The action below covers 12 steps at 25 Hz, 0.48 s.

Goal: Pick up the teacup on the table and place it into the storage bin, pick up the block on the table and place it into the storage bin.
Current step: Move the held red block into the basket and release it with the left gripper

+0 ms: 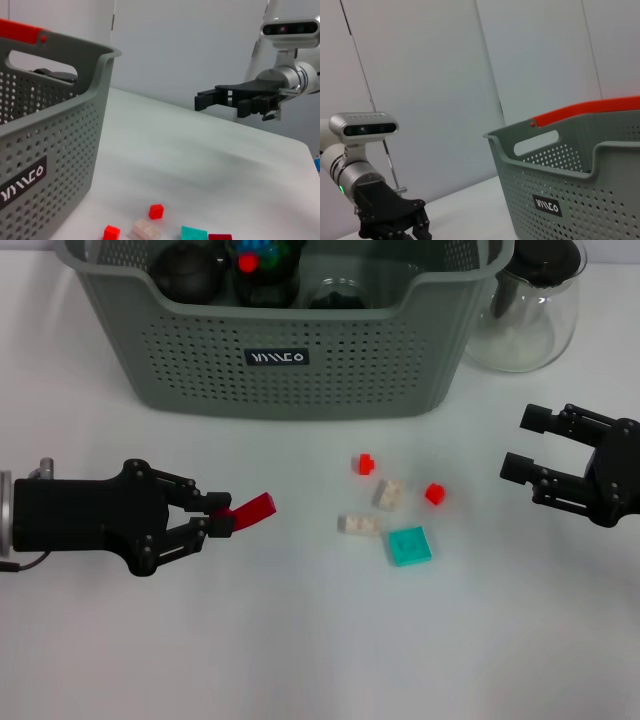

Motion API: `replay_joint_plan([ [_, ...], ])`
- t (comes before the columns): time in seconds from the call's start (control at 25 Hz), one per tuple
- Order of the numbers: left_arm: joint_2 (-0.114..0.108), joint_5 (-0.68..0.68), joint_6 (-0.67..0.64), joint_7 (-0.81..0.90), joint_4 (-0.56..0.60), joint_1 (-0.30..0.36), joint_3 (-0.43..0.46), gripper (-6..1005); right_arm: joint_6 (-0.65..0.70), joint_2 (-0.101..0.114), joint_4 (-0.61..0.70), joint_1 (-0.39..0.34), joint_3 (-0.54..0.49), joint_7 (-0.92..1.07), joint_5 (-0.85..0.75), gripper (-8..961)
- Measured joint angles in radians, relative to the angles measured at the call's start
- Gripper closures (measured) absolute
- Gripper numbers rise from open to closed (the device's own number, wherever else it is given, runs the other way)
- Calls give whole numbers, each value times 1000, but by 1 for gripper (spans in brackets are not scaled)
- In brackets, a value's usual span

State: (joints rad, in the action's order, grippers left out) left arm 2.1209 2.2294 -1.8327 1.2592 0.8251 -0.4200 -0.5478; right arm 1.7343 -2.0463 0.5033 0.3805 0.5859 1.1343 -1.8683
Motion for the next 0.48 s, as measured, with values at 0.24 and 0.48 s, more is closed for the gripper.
replay_joint_plan([
  [0.24,-1,-34,-39,-12,2,-6,19,818,-2,0,0,3,2,0,0,189],
  [0.48,-15,-269,-133,34,33,-52,119,819,-3,0,0,1,2,1,0,189],
])
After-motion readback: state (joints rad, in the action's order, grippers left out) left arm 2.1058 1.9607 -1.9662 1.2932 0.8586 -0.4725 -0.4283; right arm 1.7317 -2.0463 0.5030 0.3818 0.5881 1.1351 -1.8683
